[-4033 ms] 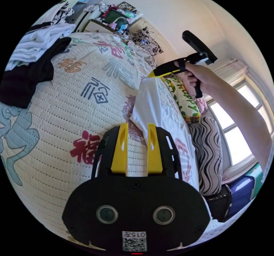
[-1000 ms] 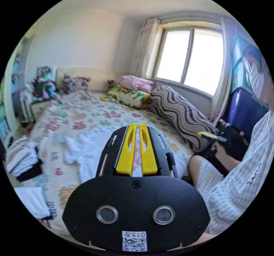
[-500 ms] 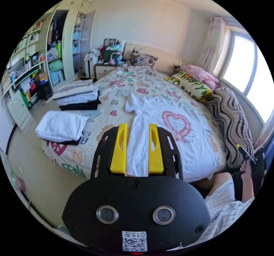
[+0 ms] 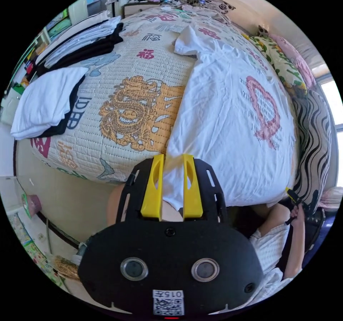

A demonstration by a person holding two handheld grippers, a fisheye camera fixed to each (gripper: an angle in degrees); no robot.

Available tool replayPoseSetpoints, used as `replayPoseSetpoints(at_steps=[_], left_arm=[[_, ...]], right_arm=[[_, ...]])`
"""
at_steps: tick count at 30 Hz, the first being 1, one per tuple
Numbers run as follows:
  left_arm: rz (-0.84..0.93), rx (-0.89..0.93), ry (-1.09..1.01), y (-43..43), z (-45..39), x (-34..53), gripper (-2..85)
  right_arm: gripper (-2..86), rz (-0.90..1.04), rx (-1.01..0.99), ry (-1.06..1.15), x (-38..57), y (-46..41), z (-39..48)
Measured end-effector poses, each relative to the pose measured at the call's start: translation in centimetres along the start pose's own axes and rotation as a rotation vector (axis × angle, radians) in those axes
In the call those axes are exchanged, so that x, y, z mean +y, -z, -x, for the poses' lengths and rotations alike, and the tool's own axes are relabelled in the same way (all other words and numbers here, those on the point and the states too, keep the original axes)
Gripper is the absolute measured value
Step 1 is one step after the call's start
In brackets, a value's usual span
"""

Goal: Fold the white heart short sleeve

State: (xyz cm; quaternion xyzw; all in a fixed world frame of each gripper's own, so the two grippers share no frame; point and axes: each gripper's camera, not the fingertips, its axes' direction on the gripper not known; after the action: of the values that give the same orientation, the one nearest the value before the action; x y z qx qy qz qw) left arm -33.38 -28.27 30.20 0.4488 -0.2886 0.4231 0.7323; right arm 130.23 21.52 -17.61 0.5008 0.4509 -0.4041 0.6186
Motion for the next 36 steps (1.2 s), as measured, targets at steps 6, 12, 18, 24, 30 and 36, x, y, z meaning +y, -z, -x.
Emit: replayPoseSetpoints(at_steps=[6,12,18,24,30,36], left_arm=[[-0.009,0.044,-0.084,0.8,0.8,-1.2,0.6],[0.036,0.023,-0.068,-1.6,1.5,-2.2,0.6],[0.104,-0.017,-0.121,-4.0,0.3,-3.3,3.5],[0.002,-0.105,-0.113,-1.6,1.8,-2.8,6.4],[-0.231,-0.119,-0.300,2.9,-7.4,-6.9,6.9],[-0.299,0.067,-0.620,0.2,-28.2,-15.8,6.8]], right_arm=[[-0.8,0.034,-0.028,0.074,-1.4,1.5,-1.2],[-0.7,0.091,0.003,0.067,-3.0,0.7,-2.4],[3.4,0.129,0.005,0.082,-4.9,1.0,-3.4],[6.3,-0.150,-0.118,-0.006,-3.9,6.8,-8.1],[6.1,-0.378,-0.202,-0.021,-6.7,10.5,-11.3],[6.0,-0.458,-0.275,-0.062,-13.7,9.1,-13.2]])
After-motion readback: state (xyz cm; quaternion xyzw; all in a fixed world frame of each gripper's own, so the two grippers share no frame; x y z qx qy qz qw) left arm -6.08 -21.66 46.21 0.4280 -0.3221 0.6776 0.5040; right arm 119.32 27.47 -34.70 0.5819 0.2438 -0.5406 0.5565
